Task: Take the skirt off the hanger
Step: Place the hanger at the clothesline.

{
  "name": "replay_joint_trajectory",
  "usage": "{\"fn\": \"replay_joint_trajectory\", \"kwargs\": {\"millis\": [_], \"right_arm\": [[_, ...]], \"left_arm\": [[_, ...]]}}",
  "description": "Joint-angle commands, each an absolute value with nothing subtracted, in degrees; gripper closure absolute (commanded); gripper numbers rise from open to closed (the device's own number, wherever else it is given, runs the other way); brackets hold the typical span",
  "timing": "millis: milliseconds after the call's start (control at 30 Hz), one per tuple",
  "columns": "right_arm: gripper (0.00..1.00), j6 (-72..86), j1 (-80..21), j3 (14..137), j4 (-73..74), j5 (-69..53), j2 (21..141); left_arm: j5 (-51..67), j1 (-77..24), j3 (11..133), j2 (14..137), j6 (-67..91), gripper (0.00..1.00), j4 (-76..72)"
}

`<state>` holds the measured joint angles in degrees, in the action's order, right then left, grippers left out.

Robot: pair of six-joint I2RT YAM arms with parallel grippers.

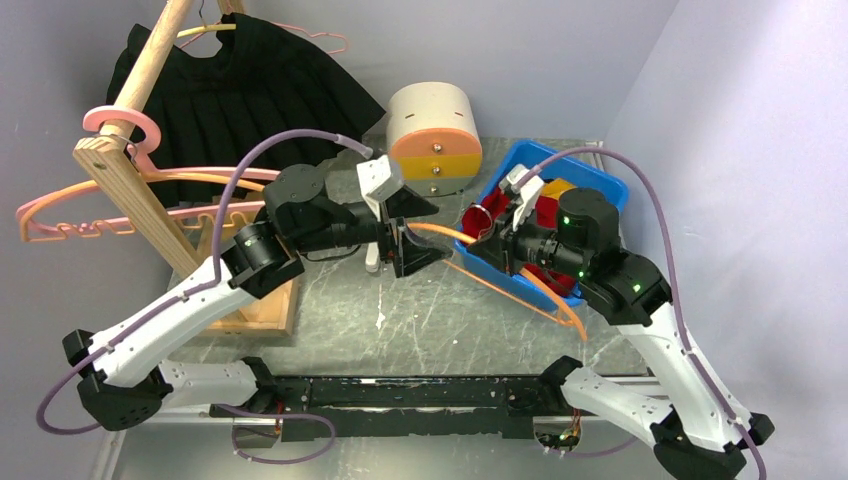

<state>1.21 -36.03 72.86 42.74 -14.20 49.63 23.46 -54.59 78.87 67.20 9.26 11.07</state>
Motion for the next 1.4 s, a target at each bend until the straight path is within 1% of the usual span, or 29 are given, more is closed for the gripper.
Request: {"fn": "replay_joint_trajectory", "kwargs": {"millis": [0, 100, 267, 333, 433, 500, 567, 600, 633, 667, 700, 733, 833, 867, 933, 967, 1033, 1100, 1233, 1300, 1367], "right_arm": [[1.00, 0.99, -36.21, 74.65, 43.60, -30.49, 49.07], [1.00, -0.03, -36.22, 75.95, 46.02, -38.89, 50.64], [1.00, -0.99, -36.24, 76.46, 48.68, -45.40, 52.33], [1.00, -1.26, -36.22, 76.31, 49.02, -46.14, 52.84], [1.00, -1.72, -36.22, 75.83, 48.74, -46.40, 53.19], [1.00, -2.33, -36.28, 75.76, 48.97, -47.46, 53.48], [1.00, -3.06, -36.23, 75.86, 49.50, -47.98, 53.69], [1.00, -3.29, -36.26, 75.81, 49.58, -47.99, 53.70], [1.00, -3.45, -36.24, 75.70, 49.64, -47.92, 53.50], [1.00, -3.55, -36.28, 75.56, 49.86, -47.60, 53.43], [1.00, -3.64, -36.26, 75.51, 50.26, -47.06, 53.29], [0.95, -3.85, -36.22, 75.54, 50.88, -46.46, 53.00], [0.63, -2.70, -36.22, 75.13, 51.20, -41.03, 51.04], [0.50, -2.75, -36.22, 74.88, 51.57, -38.79, 50.34], [0.30, -2.87, -36.25, 73.55, 51.60, -34.59, 48.10], [0.22, -2.63, -36.25, 72.73, 51.09, -32.68, 46.84], [0.11, -1.84, -36.26, 71.86, 50.60, -30.34, 44.91], [0.06, -1.51, -36.27, 71.56, 51.11, -30.21, 43.86], [0.06, -0.62, -36.25, 71.19, 52.82, -29.04, 41.56], [0.07, -0.05, -36.22, 71.36, 53.16, -28.84, 40.33], [0.14, 0.53, -36.27, 71.37, 53.51, -29.03, 39.49]], "left_arm": [[28.71, -54.85, 74.12, 67.55, 3.81, 0.12, 10.85], [31.46, -54.84, 72.53, 68.80, 1.59, 0.12, 12.69], [36.59, -54.85, 71.68, 70.46, -1.05, 0.15, 14.94], [40.74, -54.85, 70.77, 70.68, -1.60, 0.21, 13.99], [45.26, -54.84, 70.32, 71.16, -2.24, 0.34, 13.86], [45.38, -54.85, 70.17, 71.09, -3.10, 0.49, 14.84], [43.89, -54.84, 69.61, 70.37, -4.16, 0.59, 15.50], [43.03, -54.84, 69.30, 69.87, -4.74, 0.67, 15.90], [41.73, -54.85, 69.12, 69.37, -5.37, 0.80, 16.30], [39.98, -54.85, 68.83, 68.70, -5.78, 0.89, 16.67], [38.04, -54.84, 68.37, 67.56, -6.06, 0.92, 16.68], [36.44, -54.85, 67.71, 66.49, -6.21, 0.93, 16.25], [33.25, -54.85, 66.32, 63.26, -6.20, 0.93, 15.40], [33.01, -54.85, 66.32, 62.32, -6.16, 0.93, 15.49], [32.87, -54.84, 66.69, 60.97, -6.15, 0.93, 16.31], [32.44, -54.91, 67.05, 60.39, -6.31, 0.93, 17.03], [31.98, -54.89, 68.33, 59.68, -6.61, 0.93, 19.37], [31.15, -54.89, 69.57, 58.91, -6.80, 0.93, 22.59], [29.83, -54.87, 70.57, 55.66, -7.58, 0.93, 25.91], [28.87, -54.89, 70.45, 53.66, -8.33, 0.93, 26.83], [27.58, -54.84, 70.51, 51.89, -8.75, 0.93, 27.62]]}}
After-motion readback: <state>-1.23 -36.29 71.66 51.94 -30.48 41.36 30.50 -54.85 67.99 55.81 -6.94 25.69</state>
